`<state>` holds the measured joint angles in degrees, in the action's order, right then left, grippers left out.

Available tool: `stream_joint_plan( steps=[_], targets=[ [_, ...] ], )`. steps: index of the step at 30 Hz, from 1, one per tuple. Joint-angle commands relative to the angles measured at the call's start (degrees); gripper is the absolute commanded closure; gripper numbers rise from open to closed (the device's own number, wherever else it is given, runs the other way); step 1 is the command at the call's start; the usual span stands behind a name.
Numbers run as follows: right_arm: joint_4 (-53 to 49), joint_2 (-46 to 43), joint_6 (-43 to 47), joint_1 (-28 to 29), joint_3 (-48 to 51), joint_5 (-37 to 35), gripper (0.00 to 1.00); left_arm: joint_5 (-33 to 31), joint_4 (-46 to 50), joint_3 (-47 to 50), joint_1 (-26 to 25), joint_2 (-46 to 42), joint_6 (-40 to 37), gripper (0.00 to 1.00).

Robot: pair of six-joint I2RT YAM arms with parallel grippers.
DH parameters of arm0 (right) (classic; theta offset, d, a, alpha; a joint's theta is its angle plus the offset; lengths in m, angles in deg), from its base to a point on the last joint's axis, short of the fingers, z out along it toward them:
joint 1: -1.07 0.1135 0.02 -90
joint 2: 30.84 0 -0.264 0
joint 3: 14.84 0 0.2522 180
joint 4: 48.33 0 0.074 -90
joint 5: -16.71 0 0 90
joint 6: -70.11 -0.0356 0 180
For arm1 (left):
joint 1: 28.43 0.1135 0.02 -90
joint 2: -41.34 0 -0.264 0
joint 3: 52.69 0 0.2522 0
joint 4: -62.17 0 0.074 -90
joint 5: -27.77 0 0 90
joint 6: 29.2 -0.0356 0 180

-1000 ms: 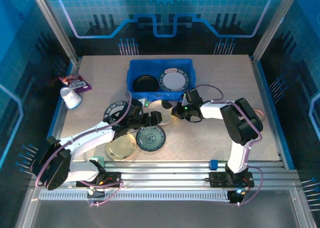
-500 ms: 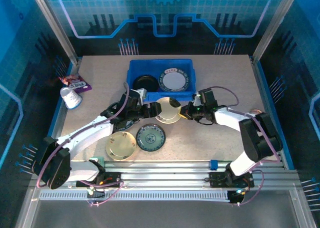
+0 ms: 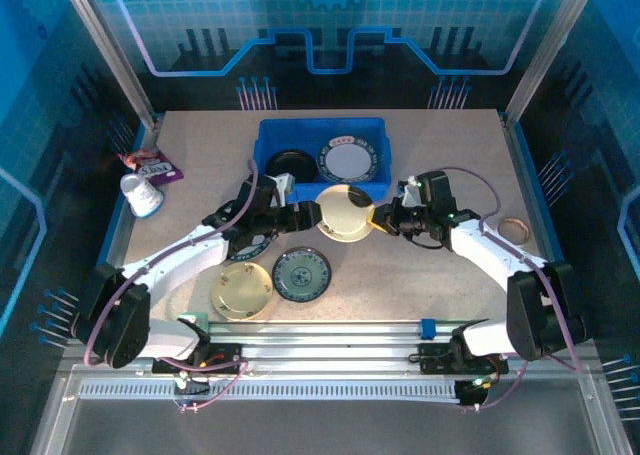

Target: Place the plates into the plastic bin on the countertop

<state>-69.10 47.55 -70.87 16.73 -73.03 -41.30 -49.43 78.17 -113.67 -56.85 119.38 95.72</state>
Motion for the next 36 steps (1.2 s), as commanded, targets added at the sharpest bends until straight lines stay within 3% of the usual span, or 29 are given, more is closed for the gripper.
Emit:
stream_joint_plan(
  steps=[1, 4, 6, 9, 13, 17, 18, 20, 22, 27, 28, 29, 30, 31, 32, 36],
  targets=[
    [-1.99, -2.08, 1.74, -0.39, -2.94, 2.72, 1.00, 3.15, -3.15, -2.06, 0.26, 2.70, 0.56, 0.32],
    [-4.21, -1.82, 3.72, 0.25, -5.23, 4.12, 1.00, 4.39, -5.05, -2.92, 0.24, 5.08, 1.86, 0.40],
    [-5.48, -1.72, 4.90, 0.85, -5.60, 3.94, 1.00, 5.74, -7.03, -3.17, 0.22, 6.32, 2.89, 0.59],
    [-6.89, -1.49, 6.28, 1.52, -8.16, 3.66, 1.00, 7.40, -8.33, -3.84, 0.37, 7.74, 4.01, 1.00],
    [-6.94, -1.08, 6.85, 1.71, -8.91, 2.59, 0.97, 11.62, -12.87, -2.52, 0.81, 7.92, 6.13, 1.00],
    [-6.88, 0.02, 6.70, 1.74, -9.43, 2.74, 0.68, 18.87, -20.00, -0.75, 2.75, 9.00, 11.12, 1.00],
    [-6.27, 0.19, 6.57, 1.79, -9.16, 2.52, 0.65, 20.12, -20.77, -0.75, 2.93, 9.37, 12.04, 1.00],
    [-5.48, 0.90, 6.44, 1.77, -9.15, 1.91, 0.68, 22.18, -22.20, -0.87, 2.94, 10.07, 13.19, 1.00],
    [-5.47, 1.57, 6.37, 1.68, -9.58, 1.48, 1.00, 22.84, -22.46, -0.77, 2.96, 10.23, 13.64, 1.00],
    [-6.00, 1.50, 6.25, 1.25, -10.55, -1.53, 1.00, 18.77, -15.13, -2.24, 3.16, 8.51, 9.23, 1.00],
    [-5.93, 1.59, 6.25, 1.10, -10.86, -1.78, 1.00, 17.60, -12.30, -3.18, 3.35, 8.02, 7.99, 0.78],
    [-5.68, 1.71, 6.27, 0.99, -11.01, -2.14, 1.00, 16.33, -9.93, -3.77, 3.64, 7.40, 7.05, 0.45],
    [-5.42, 1.77, 6.32, 1.02, -11.25, -2.47, 1.00, 15.34, -8.69, -4.06, 3.92, 6.78, 6.48, 0.23],
    [-5.24, 1.93, 6.22, 0.96, -11.54, -2.72, 1.00, 14.31, -7.87, -4.11, 4.28, 5.85, 5.98, 0.11],
    [-5.05, 1.99, 6.10, 0.92, -11.73, -2.72, 1.00, 13.74, -7.40, -4.13, 4.58, 5.01, 5.69, 0.01],
    [-4.48, 2.23, 5.84, 0.92, -13.11, -3.58, 1.00, 10.60, -3.32, -4.39, 5.50, 0.32, 3.45, 0.01]
  ],
)
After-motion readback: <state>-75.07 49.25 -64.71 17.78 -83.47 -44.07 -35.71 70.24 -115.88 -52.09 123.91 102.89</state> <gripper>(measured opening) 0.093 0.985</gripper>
